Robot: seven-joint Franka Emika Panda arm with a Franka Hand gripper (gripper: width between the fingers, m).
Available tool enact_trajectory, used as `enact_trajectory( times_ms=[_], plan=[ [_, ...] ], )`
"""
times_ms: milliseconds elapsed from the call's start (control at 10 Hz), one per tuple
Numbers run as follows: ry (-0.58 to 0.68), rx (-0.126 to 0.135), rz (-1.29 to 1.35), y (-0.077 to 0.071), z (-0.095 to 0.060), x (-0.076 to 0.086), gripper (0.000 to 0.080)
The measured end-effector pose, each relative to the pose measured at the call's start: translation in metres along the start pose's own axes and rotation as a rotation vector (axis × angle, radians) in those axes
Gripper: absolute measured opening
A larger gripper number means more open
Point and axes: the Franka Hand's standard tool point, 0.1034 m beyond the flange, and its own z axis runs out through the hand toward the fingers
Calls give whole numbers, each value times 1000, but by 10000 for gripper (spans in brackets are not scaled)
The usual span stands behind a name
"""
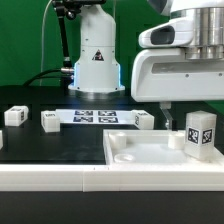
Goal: Assemble one leg
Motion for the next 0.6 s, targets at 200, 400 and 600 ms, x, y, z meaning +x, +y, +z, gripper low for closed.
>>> enact_trajectory(
  times_ms=[200, 400, 600],
  plan=[
    [0, -3, -131, 0, 0, 0, 649],
    [2, -6, -256, 3, -1, 3, 649],
    [2, -12, -341, 5, -1, 3, 536]
  ],
)
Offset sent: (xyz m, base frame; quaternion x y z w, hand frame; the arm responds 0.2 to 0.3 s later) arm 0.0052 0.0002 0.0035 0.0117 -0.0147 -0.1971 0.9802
